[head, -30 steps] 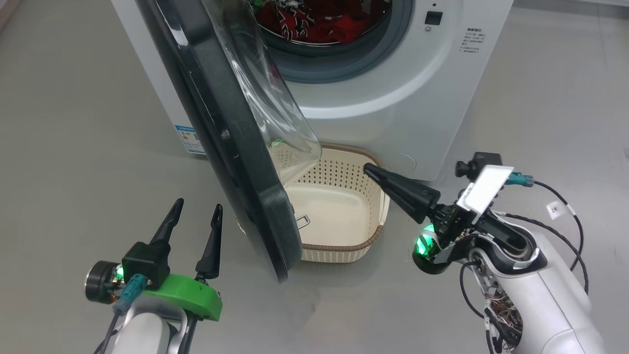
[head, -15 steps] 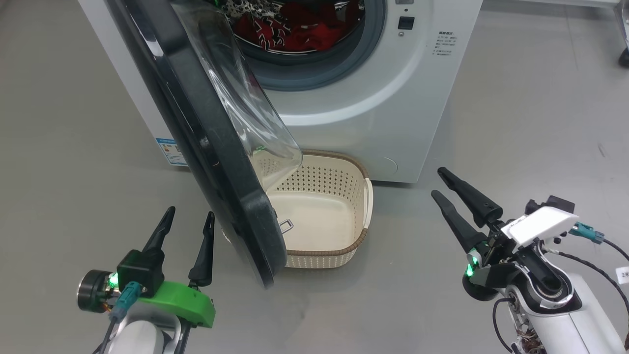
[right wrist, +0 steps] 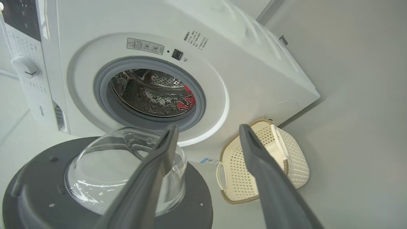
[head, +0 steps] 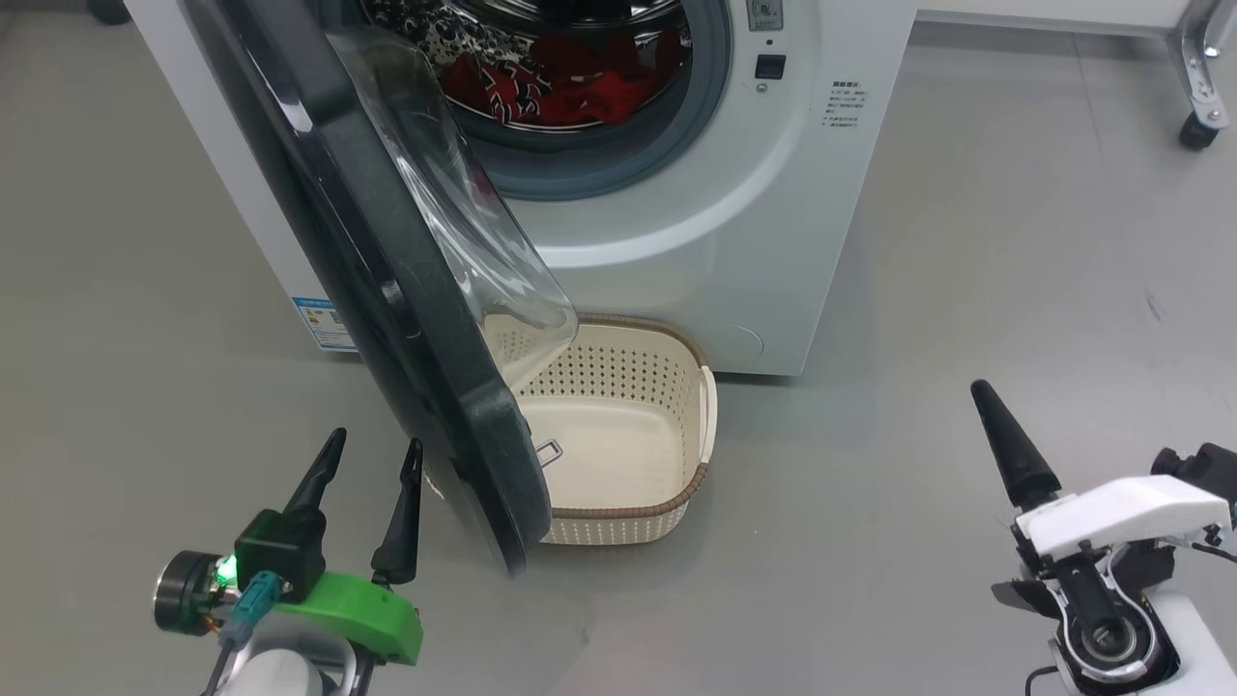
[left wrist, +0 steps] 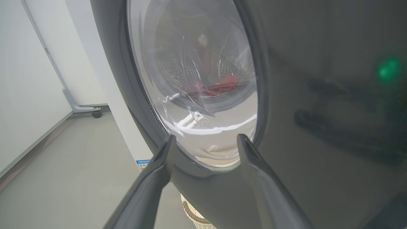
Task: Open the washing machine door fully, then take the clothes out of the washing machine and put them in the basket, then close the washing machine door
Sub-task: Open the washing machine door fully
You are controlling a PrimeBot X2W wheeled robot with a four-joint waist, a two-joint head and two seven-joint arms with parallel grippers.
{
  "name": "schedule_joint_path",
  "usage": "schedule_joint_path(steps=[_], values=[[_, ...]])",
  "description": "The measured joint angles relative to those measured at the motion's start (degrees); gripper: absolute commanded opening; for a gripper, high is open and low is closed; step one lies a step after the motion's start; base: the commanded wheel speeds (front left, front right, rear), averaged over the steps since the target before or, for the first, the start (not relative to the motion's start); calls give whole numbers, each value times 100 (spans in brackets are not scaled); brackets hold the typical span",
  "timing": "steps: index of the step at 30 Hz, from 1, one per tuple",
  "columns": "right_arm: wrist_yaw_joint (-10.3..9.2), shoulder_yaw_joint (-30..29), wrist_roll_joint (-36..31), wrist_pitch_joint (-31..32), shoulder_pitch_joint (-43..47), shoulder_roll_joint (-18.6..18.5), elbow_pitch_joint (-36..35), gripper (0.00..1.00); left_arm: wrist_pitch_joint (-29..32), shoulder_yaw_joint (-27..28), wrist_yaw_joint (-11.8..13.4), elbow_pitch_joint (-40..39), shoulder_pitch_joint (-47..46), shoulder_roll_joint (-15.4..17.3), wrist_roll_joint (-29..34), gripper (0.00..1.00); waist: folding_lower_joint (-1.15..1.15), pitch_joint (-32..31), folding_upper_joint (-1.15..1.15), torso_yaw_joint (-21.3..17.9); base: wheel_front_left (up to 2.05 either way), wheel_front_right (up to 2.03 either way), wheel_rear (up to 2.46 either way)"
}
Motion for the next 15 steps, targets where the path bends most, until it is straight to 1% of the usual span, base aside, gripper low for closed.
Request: schedule_joint_path(steps=[6, 8, 11, 15], values=[[0, 85, -1083, -782, 256, -253, 131, 100, 0, 3, -2, 14, 14, 10, 53, 100, 0, -16, 0, -38, 0, 0, 0], [-27, 160, -1684, -1057, 316, -454, 163, 100, 0, 5, -4, 20, 15, 10, 53, 100, 0, -23, 0, -43, 0, 0, 0], [-267, 190, -2423, -1480, 320, -716, 190, 100, 0, 7, -8, 30, 21, 10, 53, 100, 0, -35, 0, -53, 0, 0, 0], [-578, 357, -3296, -1940, 321, -949, 179, 100, 0, 12, -9, 35, 39, 10, 53, 100, 0, -52, 0, -68, 0, 0, 0]])
